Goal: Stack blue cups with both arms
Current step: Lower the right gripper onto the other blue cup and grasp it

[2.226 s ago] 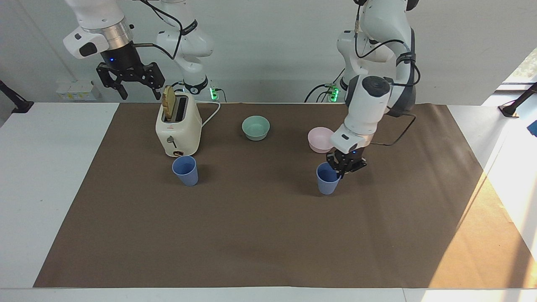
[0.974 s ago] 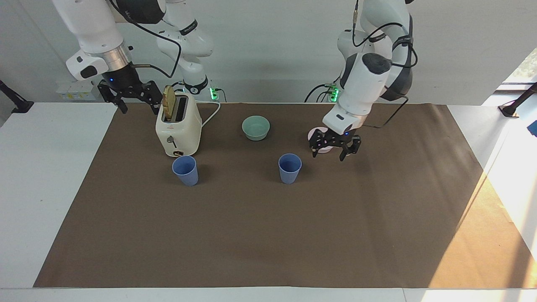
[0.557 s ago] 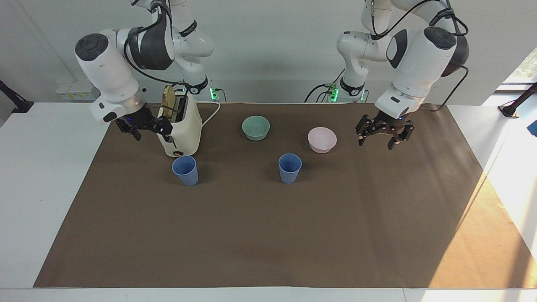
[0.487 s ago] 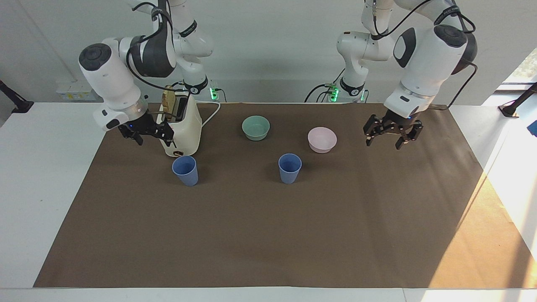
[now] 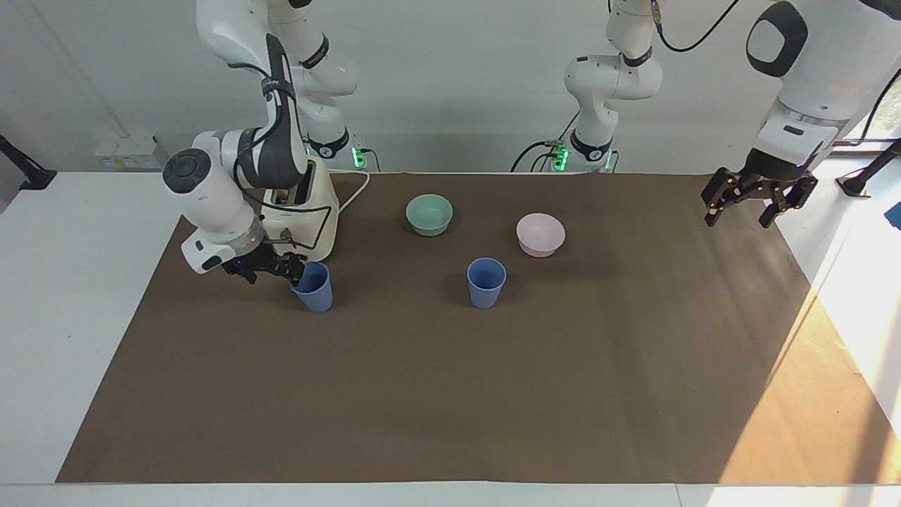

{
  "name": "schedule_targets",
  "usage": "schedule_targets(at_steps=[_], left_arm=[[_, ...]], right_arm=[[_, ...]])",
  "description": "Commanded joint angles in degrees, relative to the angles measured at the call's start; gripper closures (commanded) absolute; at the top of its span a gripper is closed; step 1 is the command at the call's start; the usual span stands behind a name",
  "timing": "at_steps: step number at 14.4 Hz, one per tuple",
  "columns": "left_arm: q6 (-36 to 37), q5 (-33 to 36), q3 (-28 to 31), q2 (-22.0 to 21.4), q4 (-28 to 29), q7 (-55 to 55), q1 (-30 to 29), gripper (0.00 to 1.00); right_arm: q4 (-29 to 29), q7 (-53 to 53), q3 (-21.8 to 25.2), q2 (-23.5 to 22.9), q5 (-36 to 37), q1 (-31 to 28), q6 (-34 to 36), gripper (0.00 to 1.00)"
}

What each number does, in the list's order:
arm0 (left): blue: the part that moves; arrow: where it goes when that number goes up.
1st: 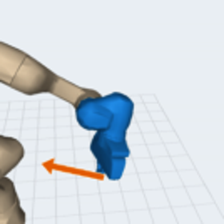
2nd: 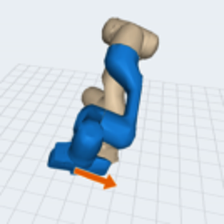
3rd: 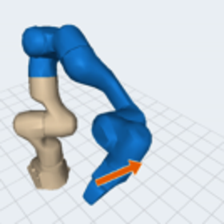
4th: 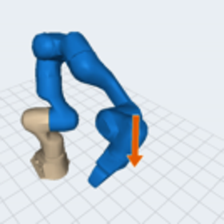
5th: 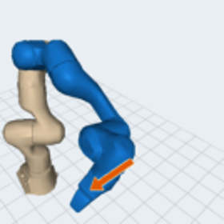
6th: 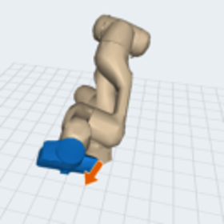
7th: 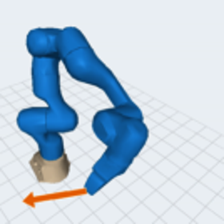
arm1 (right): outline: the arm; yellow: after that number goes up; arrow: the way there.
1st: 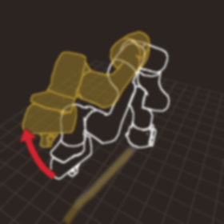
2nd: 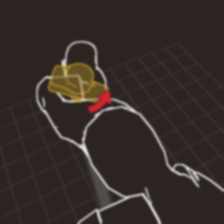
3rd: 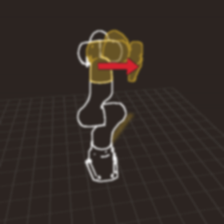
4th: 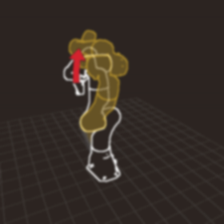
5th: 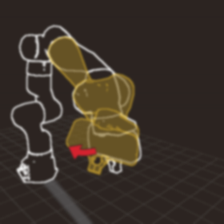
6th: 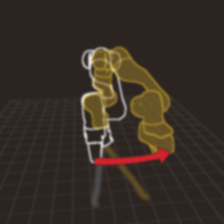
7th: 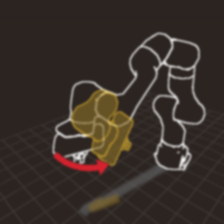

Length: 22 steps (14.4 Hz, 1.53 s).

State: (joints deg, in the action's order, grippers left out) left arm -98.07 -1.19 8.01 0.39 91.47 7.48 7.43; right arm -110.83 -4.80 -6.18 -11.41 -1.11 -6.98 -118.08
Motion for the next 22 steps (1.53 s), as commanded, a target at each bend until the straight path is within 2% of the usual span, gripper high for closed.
schedule_targets(at_steps=[1,4,5,6,7,8,9,16,18,20,22], left_arm=[[6.56,1.10,-0.36,0.67,-2.52,1.83,-0.92,0.00],[8.60,0.58,-0.19,1.90,-5.69,1.92,-1.27,0.00],[8.51,0.66,-0.19,1.64,-5.69,1.84,-1.28,0.00],[8.60,0.58,-0.19,1.29,-5.25,1.92,-1.28,0.00],[8.78,0.58,-0.19,0.94,-4.64,1.92,-1.36,0.00],[8.78,0.58,-0.19,0.67,-4.20,1.84,-1.36,0.00],[8.69,0.58,-0.19,0.67,-4.19,1.83,-1.28,0.00],[9.04,0.58,-0.27,0.49,-3.75,1.83,-1.28,0.00],[9.04,0.58,-0.19,0.41,-3.75,1.83,-1.28,0.00],[9.13,0.58,-0.19,0.41,-3.75,1.83,-1.28,0.00],[9.13,0.58,-0.19,0.41,-3.75,1.75,-1.28,0.00]], right_arm=[[-2.37,-1.53,-0.23,1.39,-0.03,0.91,-1.10,0.00],[-2.46,-1.00,-0.23,1.03,-0.03,1.09,-1.19,0.00],[-2.46,-0.65,-0.23,0.95,-0.03,1.09,-1.27,0.08],[-2.46,-0.74,-0.23,0.95,-0.03,1.09,-1.28,0.42],[-2.37,-0.91,-0.32,0.95,-0.03,1.18,-1.28,0.58],[-2.37,-1.35,-0.32,0.95,-0.03,1.18,-1.28,0.92],[-2.37,-1.53,-0.24,0.95,-0.03,1.62,-1.19,1.00],[1.31,-0.74,-0.59,-0.55,-0.29,1.97,1.09,1.00],[4.38,-1.52,-0.85,-0.46,-1.17,2.06,4.16,1.00],[9.82,-1.79,-1.64,-0.46,-2.13,2.06,8.63,1.00],[14.56,-5.81,-3.91,-0.37,-3.10,2.50,10.93,1.00]])
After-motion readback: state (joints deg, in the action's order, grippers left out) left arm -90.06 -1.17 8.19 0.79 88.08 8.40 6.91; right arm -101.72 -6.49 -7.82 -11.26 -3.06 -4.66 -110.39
